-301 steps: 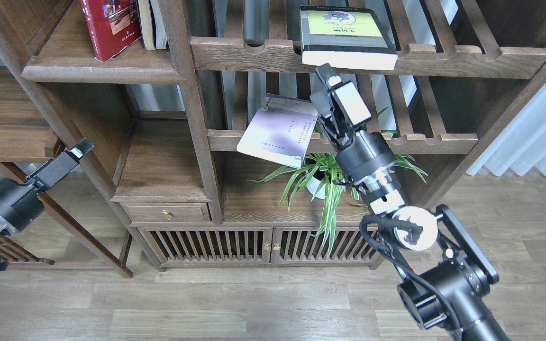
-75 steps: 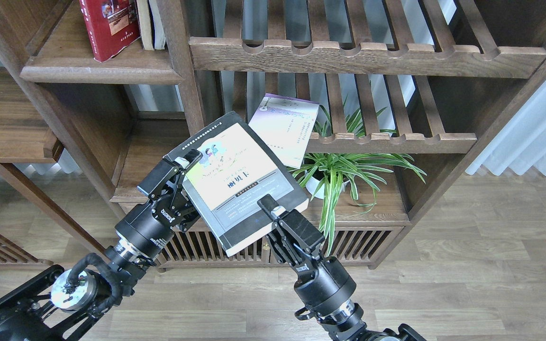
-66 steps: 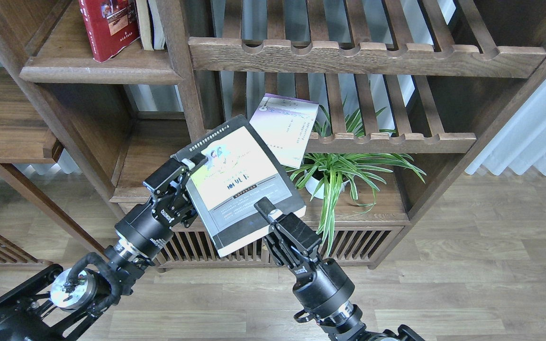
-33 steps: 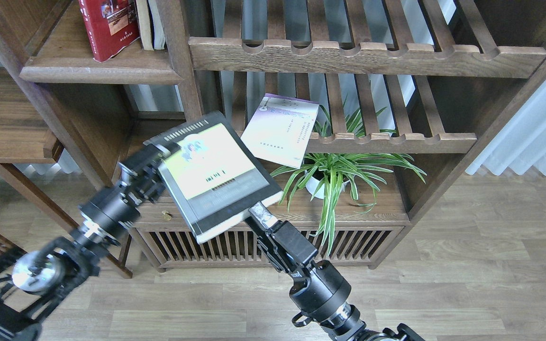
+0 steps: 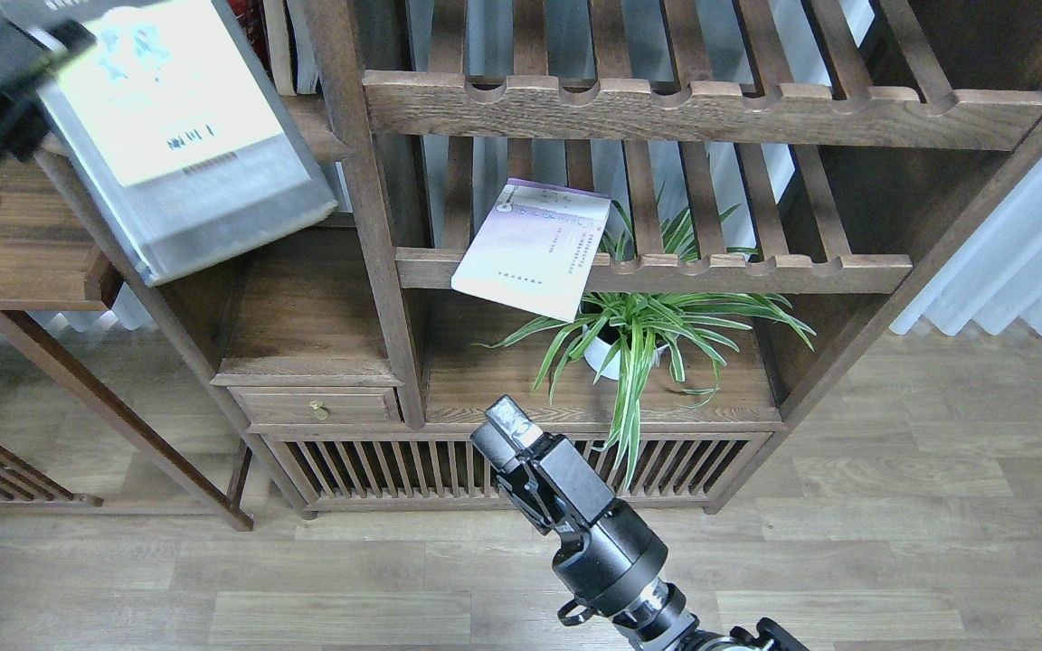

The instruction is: Organize books on shelf

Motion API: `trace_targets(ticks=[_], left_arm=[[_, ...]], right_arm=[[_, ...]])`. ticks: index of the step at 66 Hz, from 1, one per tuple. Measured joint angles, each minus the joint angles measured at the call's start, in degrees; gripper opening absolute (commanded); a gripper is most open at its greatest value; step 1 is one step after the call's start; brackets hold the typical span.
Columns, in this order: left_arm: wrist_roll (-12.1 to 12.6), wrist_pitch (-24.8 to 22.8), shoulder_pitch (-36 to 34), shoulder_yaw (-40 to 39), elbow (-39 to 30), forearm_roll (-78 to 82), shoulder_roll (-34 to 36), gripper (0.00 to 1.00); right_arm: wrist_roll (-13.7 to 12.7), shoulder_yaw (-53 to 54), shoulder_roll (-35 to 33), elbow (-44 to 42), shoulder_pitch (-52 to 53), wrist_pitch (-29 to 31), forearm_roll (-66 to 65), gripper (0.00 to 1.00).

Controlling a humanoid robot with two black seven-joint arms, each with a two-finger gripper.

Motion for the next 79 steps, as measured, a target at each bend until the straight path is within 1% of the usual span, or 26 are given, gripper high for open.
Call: trace_targets(ticks=[5,17,24,42,52,53,67,79], left_arm=[[0.6,0.0,-2.8,-0.7,3.3,4.2,2.1,0.05],[1.2,0.0,-6.5,-2.2,8.9,12.7,2.6,0.04],[1.7,0.0,-9.5,-2.7,12.2,17.7,1.8,0.04],[2.5,0.0,-16.9,-1.3,16.5,24.9,-7.0,0.04],[2.9,0.0,-22.0,0.6,19.1,28.2,-12.5,0.04],[3.2,0.0,-23.9,0.9,20.2,29.7,-13.8,0.04],[3.6,0.0,-32.8,1.0,26.6,39.5,-16.7,0.04],[3.6,0.0,-38.1,1.2,31.2,47.0,-20.1,0.04]], right_arm=[[0.0,0.1,0.0,0.0,0.1,0.0,0.0,1.0],[0.0,-0.2,0.0,0.0,0.7,0.0,-0.2,1.0],[0.0,-0.3,0.0,0.0,0.9,0.0,-0.3,1.0],[0.0,-0.3,0.0,0.0,1.4,0.0,-0.3,1.0],[0.0,-0.3,0.0,0.0,1.5,0.0,-0.3,1.0],[0.0,-0.3,0.0,0.0,1.5,0.0,-0.3,1.0],[0.0,-0.3,0.0,0.0,1.6,0.0,-0.2,1.0],[0.0,-0.3,0.0,0.0,2.1,0.0,-0.2,1.0]])
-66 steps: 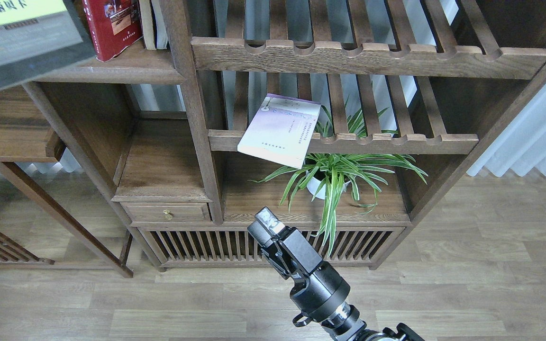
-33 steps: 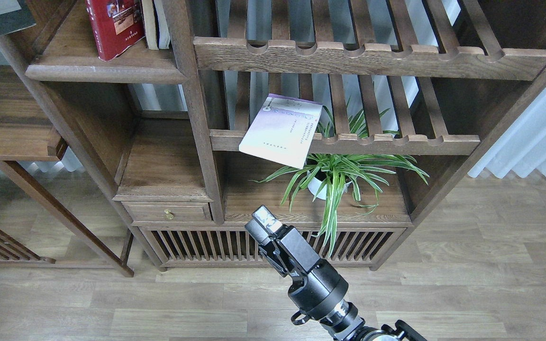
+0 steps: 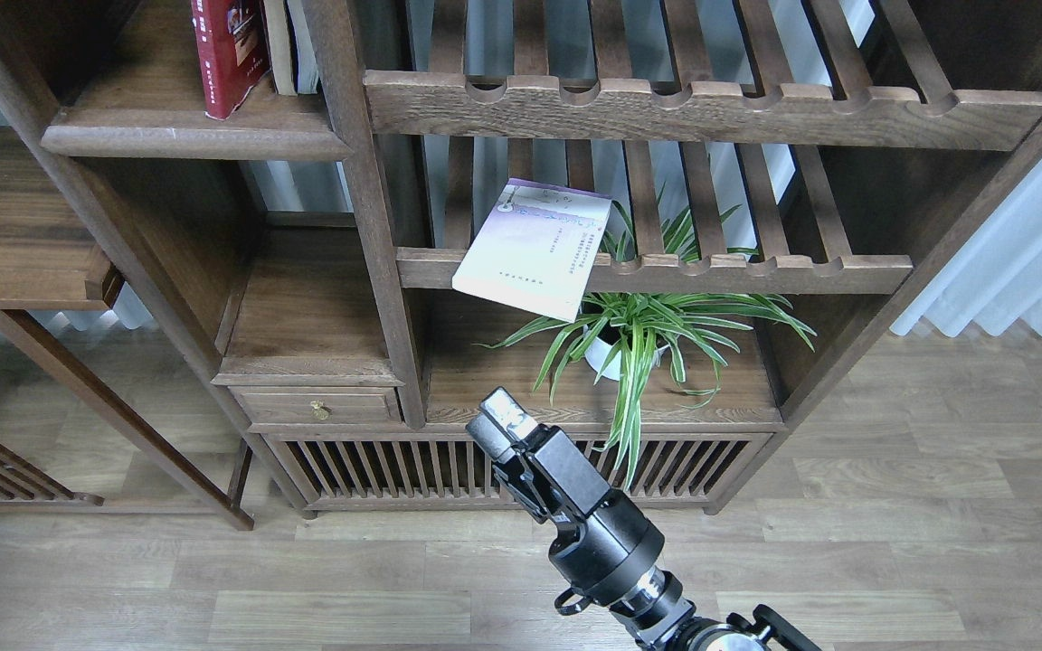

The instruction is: Organize books on shelf

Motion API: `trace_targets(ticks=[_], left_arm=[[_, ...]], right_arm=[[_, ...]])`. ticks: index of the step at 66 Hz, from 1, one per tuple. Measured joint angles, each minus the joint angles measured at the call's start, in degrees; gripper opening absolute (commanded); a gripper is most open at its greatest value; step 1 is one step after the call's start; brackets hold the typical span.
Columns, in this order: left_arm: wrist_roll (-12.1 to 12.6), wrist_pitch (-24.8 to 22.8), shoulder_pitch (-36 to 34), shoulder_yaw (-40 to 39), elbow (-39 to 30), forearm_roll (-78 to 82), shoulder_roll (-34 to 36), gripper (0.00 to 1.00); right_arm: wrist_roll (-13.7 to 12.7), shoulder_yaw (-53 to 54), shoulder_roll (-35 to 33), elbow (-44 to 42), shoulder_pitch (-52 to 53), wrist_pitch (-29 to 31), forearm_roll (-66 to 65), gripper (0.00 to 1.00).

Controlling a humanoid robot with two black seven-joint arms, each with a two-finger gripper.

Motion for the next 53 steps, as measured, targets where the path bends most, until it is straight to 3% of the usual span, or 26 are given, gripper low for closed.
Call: trace_targets(ticks=[15,23,53], left_arm=[[-0.6,0.0,-1.0,0.1,4.0,4.5,-7.9,0.04],[-2.1,0.0,-1.1,-0.1,5.8,5.0,-10.5,0.04],[-3.9,0.0,-1.9,0.1,6.0,7.7,-10.0,0.04]], right_arm=[[0.1,0.2,0.0,0.0,0.5,0.0,0.0,1.0],[0.8,1.0,0.0,0.0,2.5,0.0,0.8,1.0],[4.4,11.0,0.0,-0.9,12.5,0.0,8.6,1.0]])
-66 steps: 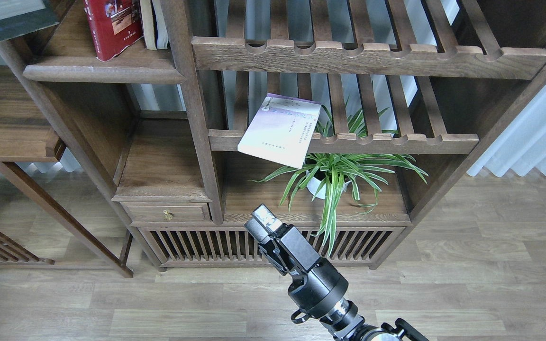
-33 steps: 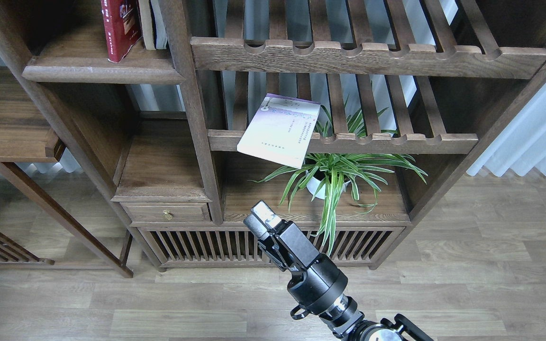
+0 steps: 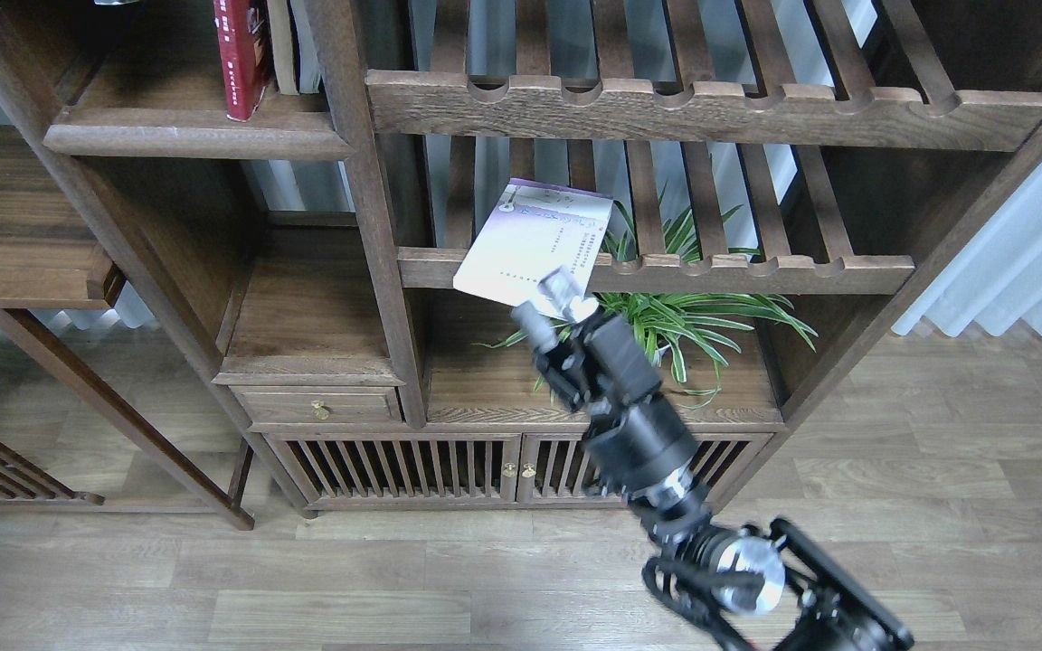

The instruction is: Organize books on shelf

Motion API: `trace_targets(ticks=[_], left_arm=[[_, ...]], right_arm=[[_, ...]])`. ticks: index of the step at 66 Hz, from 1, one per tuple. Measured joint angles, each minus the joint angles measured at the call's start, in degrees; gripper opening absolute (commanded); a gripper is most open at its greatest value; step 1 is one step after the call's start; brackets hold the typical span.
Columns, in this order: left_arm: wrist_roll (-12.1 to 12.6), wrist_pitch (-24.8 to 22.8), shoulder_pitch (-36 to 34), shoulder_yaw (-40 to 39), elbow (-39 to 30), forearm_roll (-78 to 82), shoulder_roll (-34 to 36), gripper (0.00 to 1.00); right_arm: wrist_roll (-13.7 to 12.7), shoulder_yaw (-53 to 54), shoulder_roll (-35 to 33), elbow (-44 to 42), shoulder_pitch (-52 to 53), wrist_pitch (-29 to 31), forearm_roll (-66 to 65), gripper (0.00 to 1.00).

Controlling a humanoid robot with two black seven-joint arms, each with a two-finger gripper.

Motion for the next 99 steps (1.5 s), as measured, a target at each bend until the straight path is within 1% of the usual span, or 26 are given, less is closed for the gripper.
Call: trace_targets(ticks=[6,11,15,16,19,22,25,29,34,37,40,46,55,58,65,74,77,79,81,82,85,88,91,92,94,99], left_arm=[[-0.3,0.0,-0.1,0.9,0.3,0.9,0.0,0.04],[-1.2,0.0,-0.2,1.8,0.4,1.8,0.0,0.04],[-2.3,0.0,-0.1,2.8,0.4,2.3,0.0,0.04],[-3.4,0.0,0.0,3.7,0.4,2.8,-0.3,0.04],[-4.1,0.0,0.1,4.2,0.3,3.2,-0.5,0.04],[-6.4,0.6,0.0,5.1,0.2,3.8,-0.8,0.04],[-9.2,2.5,-0.1,5.9,0.2,4.4,-1.1,0.04],[-13.7,6.8,-0.2,6.9,0.0,5.2,-1.7,0.04],[-18.3,11.7,-0.3,7.8,-0.2,5.9,-2.2,0.04],[-21.6,15.0,-0.4,8.2,-0.3,6.2,-2.6,0.05],[-24.1,17.9,-0.4,8.4,-0.3,6.3,-3.3,0.05],[-27.8,22.4,0.2,8.7,-0.3,6.2,-5.4,0.05],[-32.0,25.1,2.0,8.6,0.0,5.3,-8.4,0.04],[-32.8,25.4,2.8,8.5,0.1,5.1,-9.1,0.04],[-33.6,25.6,4.2,8.7,0.5,4.8,-9.8,0.04],[-34.3,25.6,4.5,13.0,1.7,5.0,-10.1,0.05],[-34.3,25.6,4.4,14.3,2.0,5.1,-10.1,0.06],[-34.3,25.6,4.2,14.9,2.1,5.2,-10.1,0.11],[-34.3,25.7,4.1,15.4,2.1,5.2,-10.1,0.26],[-34.2,25.7,4.0,15.7,2.1,5.2,-10.1,0.38],[-34.0,25.7,4.0,16.2,2.1,5.2,-10.2,0.51],[-33.8,25.9,4.0,16.6,2.1,5.2,-10.3,0.55],[-33.7,26.5,4.0,16.9,1.9,5.2,-10.5,0.61],[-33.7,26.8,4.0,17.0,1.8,5.2,-10.5,0.66],[-33.7,27.3,4.0,17.0,1.5,5.2,-10.6,0.71],[-34.1,28.0,4.1,17.1,0.8,5.2,-10.7,0.74]], right_arm=[[0.9,1.3,0.0,0.0,0.1,0.0,2.4,1.0],[1.5,1.7,0.0,0.0,-0.8,0.0,4.8,1.0],[1.7,1.9,0.0,0.1,-1.8,0.0,6.3,1.0],[1.8,2.1,0.0,0.2,-2.9,0.0,7.6,1.0],[1.8,2.4,0.0,0.4,-3.4,0.0,8.1,1.0],[1.8,3.4,0.0,0.5,-4.2,0.0,8.8,1.0],[1.9,4.5,0.0,0.5,-4.9,0.0,9.5,1.0],[1.9,5.9,0.0,0.5,-5.7,0.0,10.3,1.0],[1.9,6.9,0.0,0.5,-6.1,0.0,11.5,1.0],[1.9,7.3,0.0,0.5,-6.2,0.0,12.3,1.0],[1.9,7.5,0.0,0.7,-6.5,0.0,13.1,1.0],[1.9,7.7,0.0,1.1,-7.1,0.0,14.3,1.0],[1.9,7.8,0.0,1.7,-7.6,0.0,16.2,1.0],[1.9,7.9,0.0,1.8,-7.6,0.0,16.9,1.0],[1.9,7.9,0.0,2.4,-7.6,0.0,18.9,1.0],[1.8,9.4,-1.1,2.7,-7.5,0.0,21.2,1.0],[1.8,9.9,-1.4,2.7,-7.5,0.0,21.4,1.0],[1.8,10.2,-1.5,2.7,-7.5,0.0,21.5,1.0],[1.8,10.5,-1.6,2.7,-7.5,0.0,21.7,1.0],[1.8,10.6,-1.6,2.7,-7.5,0.0,21.7,1.0],[1.8,10.7,-1.6,2.7,-7.5,0.0,21.8,1.0],[1.8,10.7,-1.6,2.7,-7.5,0.0,21.8,1.0],[1.8,10.7,-1.6,2.7,-7.5,0.0,21.9,1.0],[1.8,10.7,-1.5,2.7,-7.5,0.0,21.9,1.0],[1.8,10.7,-1.5,2.7,-7.5,0.0,21.9,1.0],[1.8,10.7,-1.4,2.7,-7.5,0.0,21.9,1.0]])
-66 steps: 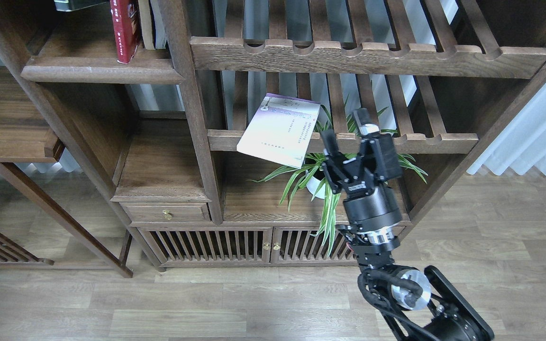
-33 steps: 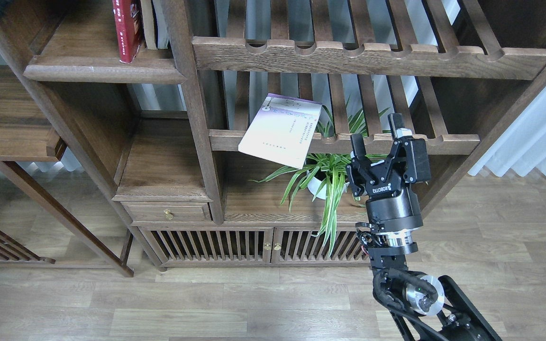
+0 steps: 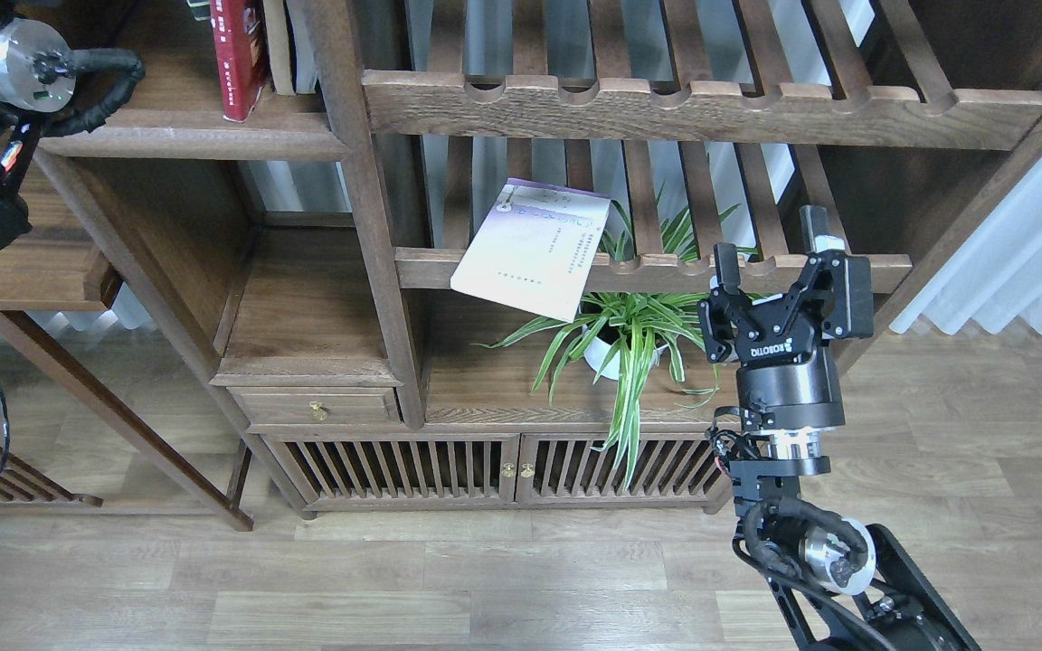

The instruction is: Organize books on shelf

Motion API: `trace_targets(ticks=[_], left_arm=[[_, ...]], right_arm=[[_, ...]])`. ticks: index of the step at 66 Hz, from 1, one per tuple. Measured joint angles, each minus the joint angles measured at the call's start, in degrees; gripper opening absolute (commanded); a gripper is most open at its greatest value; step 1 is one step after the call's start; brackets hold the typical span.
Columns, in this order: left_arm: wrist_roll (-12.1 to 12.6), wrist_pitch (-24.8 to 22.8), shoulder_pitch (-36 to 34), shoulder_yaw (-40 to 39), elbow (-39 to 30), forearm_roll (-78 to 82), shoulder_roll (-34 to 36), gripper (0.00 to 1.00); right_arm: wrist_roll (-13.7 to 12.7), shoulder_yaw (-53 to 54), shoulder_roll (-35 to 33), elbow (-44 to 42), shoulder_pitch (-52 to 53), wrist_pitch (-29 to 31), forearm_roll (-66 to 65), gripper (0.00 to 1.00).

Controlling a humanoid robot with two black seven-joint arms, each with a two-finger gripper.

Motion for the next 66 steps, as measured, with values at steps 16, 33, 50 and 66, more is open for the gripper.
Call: trace_targets(ticks=[16,33,50,66], left_arm=[[-6.3,-0.3,1.4,-1.9,-6.2,-0.7,-0.2,0.95],[2.4,3.1,14.0,-11.6,-25.4,-0.8,2.8,0.95],[5.6,2.3,33.0,-24.2,-42.4,-0.8,5.1,0.99],[9.7,-12.5,40.4,-31.0,-43.1,-1.3,4.8,1.0]], right_arm=[[0.0,-2.5,-0.4,-0.2,-0.5,0.0,-0.5,1.0],[-0.1,-9.7,-2.9,-0.1,-4.6,0.0,-0.7,1.0],[-0.1,-15.5,-4.6,0.0,-7.1,0.0,-3.2,1.0],[0.0,-23.4,-3.6,-0.4,-7.1,0.0,-9.1,1.0]])
